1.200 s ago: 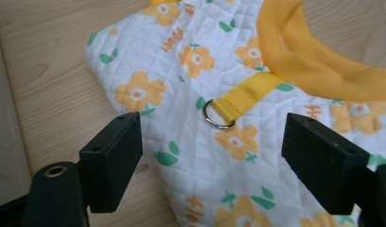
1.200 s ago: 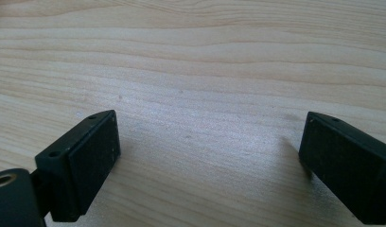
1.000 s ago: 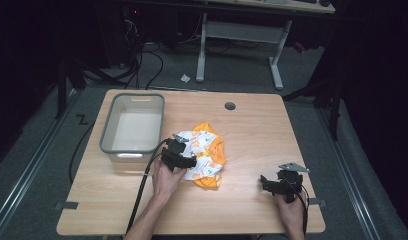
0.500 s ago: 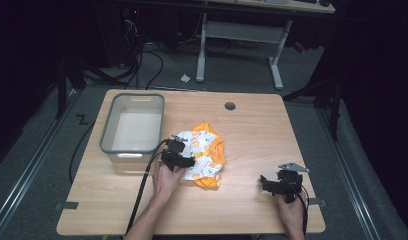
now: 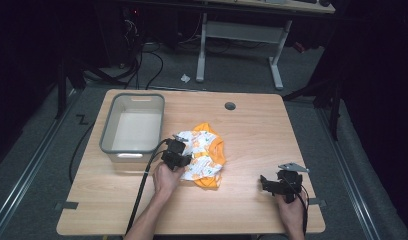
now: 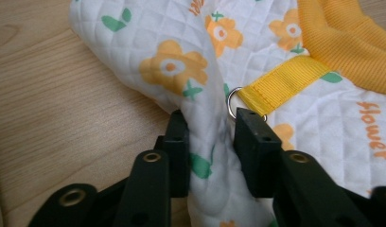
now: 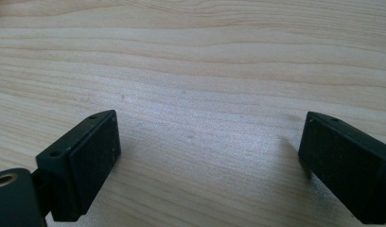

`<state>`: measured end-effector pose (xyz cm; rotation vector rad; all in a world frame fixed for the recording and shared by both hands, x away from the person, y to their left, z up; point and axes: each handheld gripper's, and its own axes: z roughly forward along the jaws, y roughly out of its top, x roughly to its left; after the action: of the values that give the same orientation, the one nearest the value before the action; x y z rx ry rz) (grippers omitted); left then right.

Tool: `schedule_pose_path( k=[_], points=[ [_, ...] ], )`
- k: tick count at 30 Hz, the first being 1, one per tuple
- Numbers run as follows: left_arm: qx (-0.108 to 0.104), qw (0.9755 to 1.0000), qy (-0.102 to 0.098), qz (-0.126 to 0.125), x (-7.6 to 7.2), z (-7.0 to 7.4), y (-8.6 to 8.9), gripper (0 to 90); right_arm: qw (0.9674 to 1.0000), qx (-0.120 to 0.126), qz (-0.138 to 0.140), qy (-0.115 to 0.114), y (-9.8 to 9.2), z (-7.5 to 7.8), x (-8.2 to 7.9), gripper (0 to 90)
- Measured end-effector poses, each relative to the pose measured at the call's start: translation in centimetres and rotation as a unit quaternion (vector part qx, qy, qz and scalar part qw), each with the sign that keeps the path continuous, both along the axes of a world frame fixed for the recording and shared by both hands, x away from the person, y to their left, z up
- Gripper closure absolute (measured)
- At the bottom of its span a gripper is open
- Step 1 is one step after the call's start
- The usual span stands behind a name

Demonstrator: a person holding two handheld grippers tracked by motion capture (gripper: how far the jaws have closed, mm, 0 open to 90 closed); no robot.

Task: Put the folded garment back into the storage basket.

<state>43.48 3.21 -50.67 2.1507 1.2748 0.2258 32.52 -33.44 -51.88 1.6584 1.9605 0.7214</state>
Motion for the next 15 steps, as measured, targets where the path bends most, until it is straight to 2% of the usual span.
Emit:
schedule_pose_path(
  k=[4, 15],
  points=[
    [-0.007, 1.0000, -0.003, -0.006, 0.0, 0.2, 0.2, 77.0, 1.0000, 0.000, 0.000, 0.000, 0.0, 0.0, 0.0, 6.3],
    [-0.030, 0.9992, -0.014, -0.022, -0.3, 1.2, 0.6, 80.5, 1.0000, 0.000, 0.001, -0.001, 0.1, 0.0, 0.0, 7.2]
  ],
)
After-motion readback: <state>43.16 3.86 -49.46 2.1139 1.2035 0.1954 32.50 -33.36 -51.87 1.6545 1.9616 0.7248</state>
